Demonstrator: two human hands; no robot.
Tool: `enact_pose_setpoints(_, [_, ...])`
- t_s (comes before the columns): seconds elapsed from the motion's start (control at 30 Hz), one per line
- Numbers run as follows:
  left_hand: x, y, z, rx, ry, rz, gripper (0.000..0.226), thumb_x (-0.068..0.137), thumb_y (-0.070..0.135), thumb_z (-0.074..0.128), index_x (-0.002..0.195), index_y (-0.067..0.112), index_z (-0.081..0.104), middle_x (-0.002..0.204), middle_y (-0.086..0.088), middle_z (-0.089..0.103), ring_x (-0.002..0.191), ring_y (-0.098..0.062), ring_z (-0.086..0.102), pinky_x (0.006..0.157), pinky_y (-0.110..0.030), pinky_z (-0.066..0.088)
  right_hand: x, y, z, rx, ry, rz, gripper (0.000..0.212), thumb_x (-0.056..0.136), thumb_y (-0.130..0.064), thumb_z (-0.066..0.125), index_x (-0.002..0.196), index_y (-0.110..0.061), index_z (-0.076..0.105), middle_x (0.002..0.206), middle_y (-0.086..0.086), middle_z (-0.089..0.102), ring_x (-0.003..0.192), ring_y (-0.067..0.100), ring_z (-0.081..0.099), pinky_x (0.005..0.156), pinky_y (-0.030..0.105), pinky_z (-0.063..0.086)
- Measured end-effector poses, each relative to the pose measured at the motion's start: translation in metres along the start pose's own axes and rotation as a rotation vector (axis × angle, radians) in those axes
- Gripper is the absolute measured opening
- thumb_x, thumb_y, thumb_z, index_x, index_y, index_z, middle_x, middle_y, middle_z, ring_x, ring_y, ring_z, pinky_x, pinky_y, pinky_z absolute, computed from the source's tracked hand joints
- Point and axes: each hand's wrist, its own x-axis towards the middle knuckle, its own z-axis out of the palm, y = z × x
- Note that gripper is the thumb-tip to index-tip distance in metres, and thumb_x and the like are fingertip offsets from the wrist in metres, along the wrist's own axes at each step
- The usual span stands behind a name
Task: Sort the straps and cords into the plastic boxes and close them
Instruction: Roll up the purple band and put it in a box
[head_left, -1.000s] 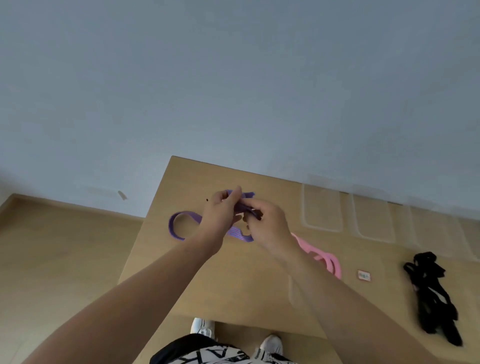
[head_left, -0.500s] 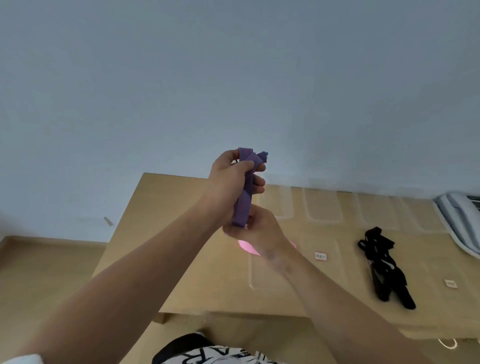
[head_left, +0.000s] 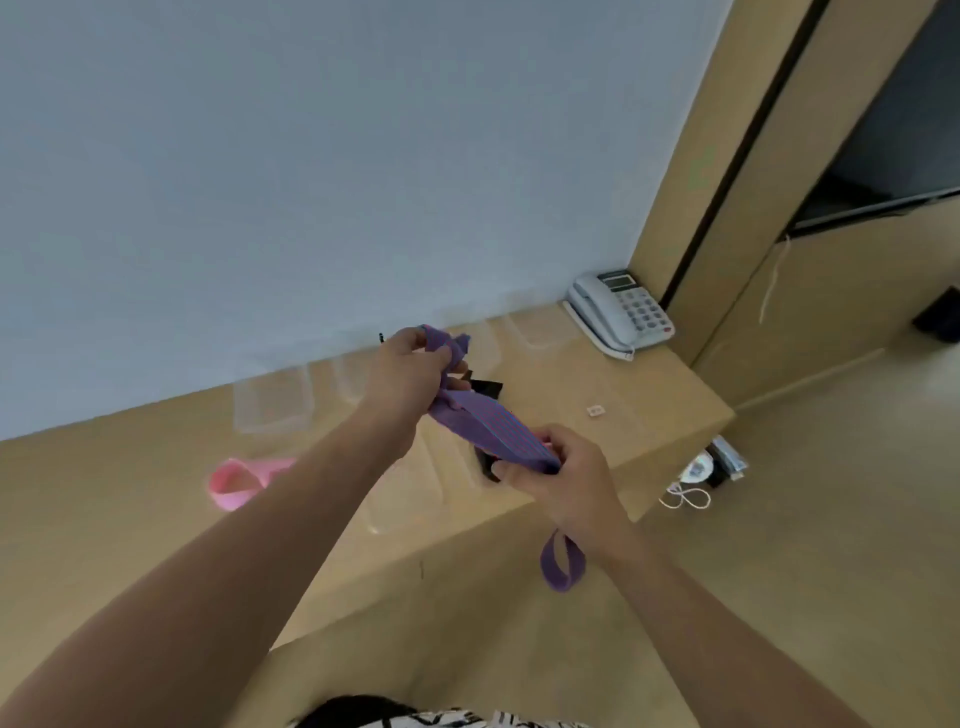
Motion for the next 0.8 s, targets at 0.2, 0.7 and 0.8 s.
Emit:
enact_pose_setpoints(0.2, [-0.009,-0.035,0.113,0.443,-0.48,-0.283,0.031,0.087,-0.014,0.047,0.097,0.005,0.069,0.078,-0.016,0.064,0.06,-0.023,0.057,0.055,-0.026,0.04,-0.006,0.023,-0.109,-0.408,0.128,-0.107,0.076,0.059,-0.015,0.091,0.128,-0.03,0.061,0.071,-0.02,0.053,0.07,0.008,0.053,0.066,0.025,0.039])
enact_pose_setpoints(0.7, [0.096,-0.065,0.228,0.518,-0.821,-0.38,0.025,0.091,0.011,0.065,0.115,0.014,0.068,0.1,-0.007,0.07,0.086,-0.018,0.06,0.074,-0.036,0.053,0.089,0.088,-0.191,-0.544,0.0,0.247,0.015,0.072,-0.021,0.065,0.078,-0.03,0.055,0.075,-0.008,0.062,0.075,0.021,0.062,0.065,0.036,0.048])
enact_pose_setpoints(0.8, [0.132,-0.073,0.226,0.416,-0.706,-0.391,0.017,0.097,0.025,0.063,0.112,0.024,0.071,0.106,0.0,0.073,0.087,-0.015,0.065,0.081,-0.043,0.06,0.141,0.089,-0.188,-0.585,-0.002,0.335,0.015,0.078,-0.026,0.063,0.076,-0.028,0.048,0.075,-0.005,0.059,0.073,0.027,0.062,0.058,0.034,0.046])
